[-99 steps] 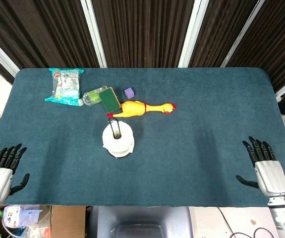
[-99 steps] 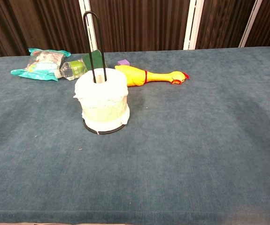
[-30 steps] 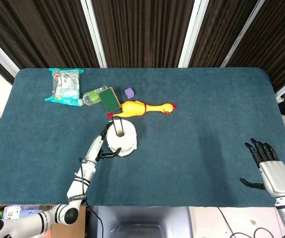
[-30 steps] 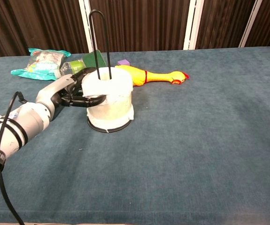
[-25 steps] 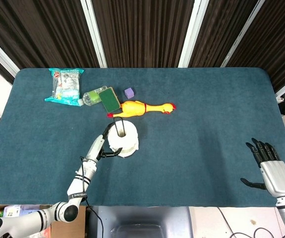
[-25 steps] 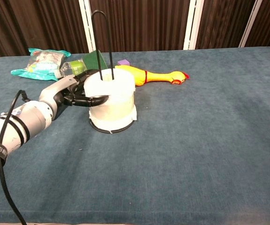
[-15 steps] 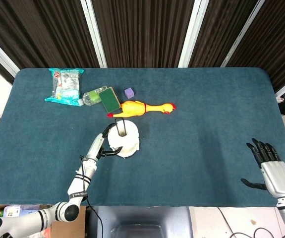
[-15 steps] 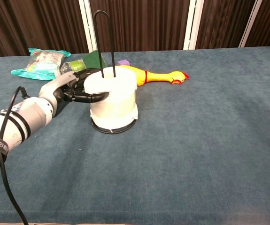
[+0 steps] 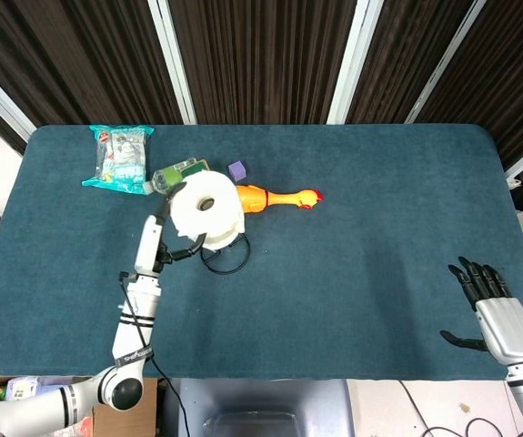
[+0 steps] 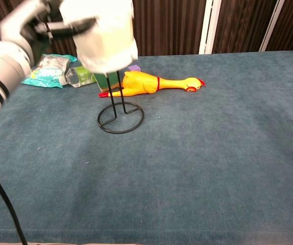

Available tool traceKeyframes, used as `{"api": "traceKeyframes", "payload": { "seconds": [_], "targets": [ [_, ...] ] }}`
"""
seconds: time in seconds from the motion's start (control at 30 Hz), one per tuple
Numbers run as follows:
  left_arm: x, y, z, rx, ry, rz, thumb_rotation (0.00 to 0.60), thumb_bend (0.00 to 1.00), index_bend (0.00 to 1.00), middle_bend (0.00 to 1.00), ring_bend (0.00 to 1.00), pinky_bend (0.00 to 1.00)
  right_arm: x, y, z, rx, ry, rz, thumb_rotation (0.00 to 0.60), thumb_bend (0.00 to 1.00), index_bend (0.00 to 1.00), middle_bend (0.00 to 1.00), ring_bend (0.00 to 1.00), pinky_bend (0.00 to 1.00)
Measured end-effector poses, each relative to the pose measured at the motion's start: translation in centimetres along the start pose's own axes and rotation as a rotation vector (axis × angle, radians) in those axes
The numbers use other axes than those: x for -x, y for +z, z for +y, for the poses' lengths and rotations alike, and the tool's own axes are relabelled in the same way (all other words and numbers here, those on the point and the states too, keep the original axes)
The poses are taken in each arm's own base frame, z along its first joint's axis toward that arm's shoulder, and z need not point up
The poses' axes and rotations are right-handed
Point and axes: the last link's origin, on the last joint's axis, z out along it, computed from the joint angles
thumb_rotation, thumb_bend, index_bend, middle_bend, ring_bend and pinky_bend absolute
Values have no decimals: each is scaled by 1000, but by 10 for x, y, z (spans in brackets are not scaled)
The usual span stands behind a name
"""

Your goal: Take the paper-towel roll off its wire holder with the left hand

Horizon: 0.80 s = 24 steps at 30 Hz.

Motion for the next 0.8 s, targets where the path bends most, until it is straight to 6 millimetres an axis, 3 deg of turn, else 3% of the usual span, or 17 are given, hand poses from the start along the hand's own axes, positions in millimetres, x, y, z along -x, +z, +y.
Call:
{"api": "traceKeyframes", "payload": {
  "seconds": [0.23, 0.4, 0.5, 0.6, 0.8],
  "targets": [
    [-39, 8, 58, 100, -2, 83, 600, 781, 790, 812, 841, 917, 1, -1, -1, -6, -2, -4, 600, 50, 0, 0, 0, 0],
    [-80, 7, 80, 146, 61, 168, 600, 780, 791, 812, 841, 917, 0, -1, -1, -5, -3, -3, 600, 50, 0, 0, 0, 0],
    [-109, 1, 75, 128, 119, 224, 600, 779, 790, 812, 841, 917, 0, -2, -1, -5, -3, -1, 600, 50, 0, 0, 0, 0],
    [-132, -9, 56, 77, 145, 253, 600, 780, 791, 812, 841, 917, 1, -2, -2, -7, -6, -1, 600, 50, 0, 0, 0, 0],
    [-153, -30, -3, -52, 190, 234, 600, 779, 791, 812, 840, 916, 5, -2, -7, -16, -24, -9, 600, 50, 0, 0, 0, 0]
  ]
}}
